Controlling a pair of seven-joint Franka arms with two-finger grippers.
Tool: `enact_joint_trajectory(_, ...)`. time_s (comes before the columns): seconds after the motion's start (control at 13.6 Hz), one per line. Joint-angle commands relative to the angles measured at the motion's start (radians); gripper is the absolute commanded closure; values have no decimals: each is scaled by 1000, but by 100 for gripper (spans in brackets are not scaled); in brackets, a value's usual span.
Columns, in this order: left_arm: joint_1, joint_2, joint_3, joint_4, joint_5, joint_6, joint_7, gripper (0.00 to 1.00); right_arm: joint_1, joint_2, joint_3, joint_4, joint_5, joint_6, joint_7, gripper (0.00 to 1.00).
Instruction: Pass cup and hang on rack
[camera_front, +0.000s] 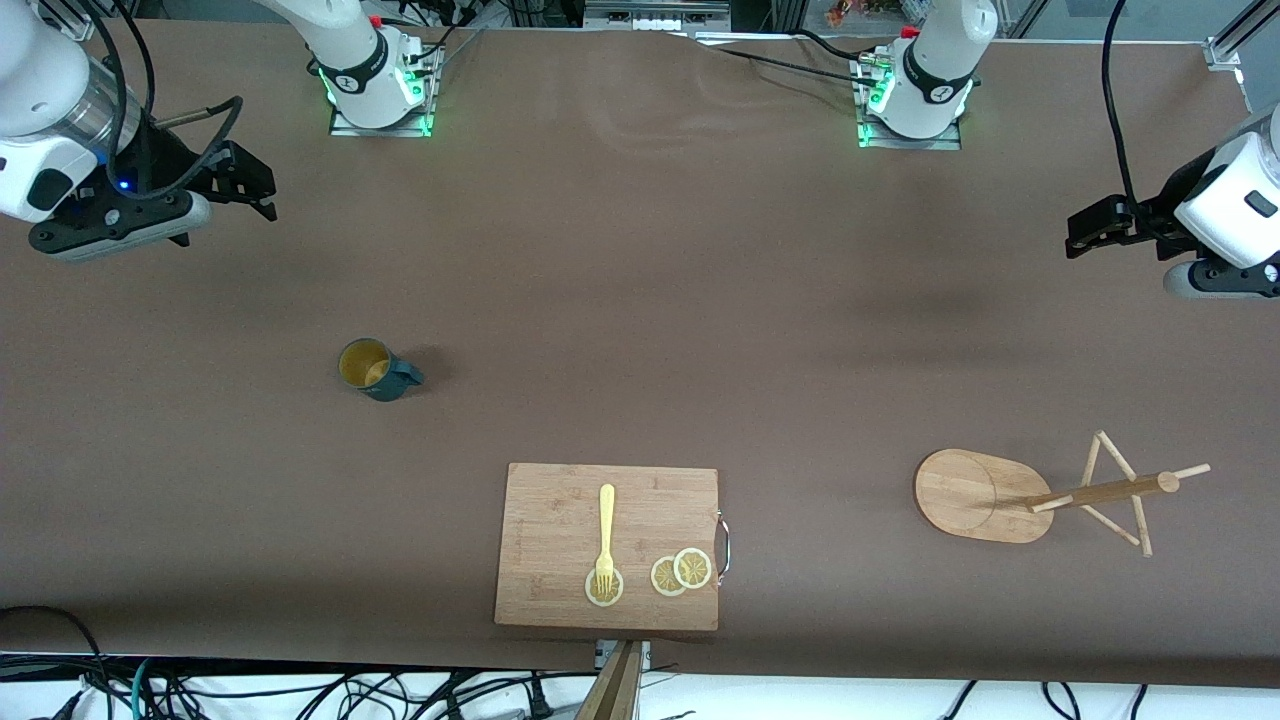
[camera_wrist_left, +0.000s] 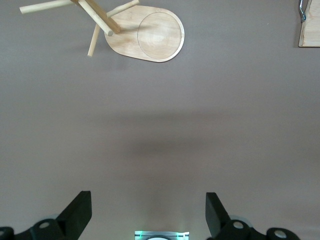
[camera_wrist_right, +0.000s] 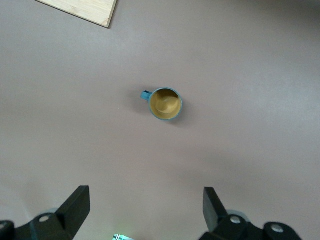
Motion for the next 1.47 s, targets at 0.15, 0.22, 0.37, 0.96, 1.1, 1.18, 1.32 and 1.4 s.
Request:
enact_joint_trajectory(0.15, 7, 14, -2, 30, -20, -9, 16, 0, -22, 7, 5, 32, -7, -46, 34, 0)
enact_joint_trajectory(0.22, 6, 14, -2, 30, -20, -9, 16, 0, -65, 12, 23, 29, -4, -49, 26, 0)
enact_joint_trajectory(0.37, 7, 14, -2, 30, -20, -9, 16, 0, -145, 22, 92, 25, 2, -50, 32, 0)
enact_joint_trajectory(0.96, 6, 14, -2, 30, -20, -9, 16, 0, -148, 53, 91, -275, -6, 288, 36, 0)
enact_joint_trajectory(1.1, 4, 14, -2, 30, -20, -9, 16, 0, -149, 114, 91, -346, -6, 437, 36, 0)
enact_joint_trajectory(1.18, 4, 14, -2, 30, -20, -9, 16, 0, -149, 160, 91, -355, -6, 489, 37, 0)
enact_joint_trajectory(1.32, 6, 14, -2, 30, -20, -9, 16, 0, -151, 246, 91, -355, -3, 584, 46, 0)
enact_joint_trajectory(1.4, 4, 14, -2, 30, -20, -9, 16, 0, -153, 280, 91, -355, 2, 621, 46, 0)
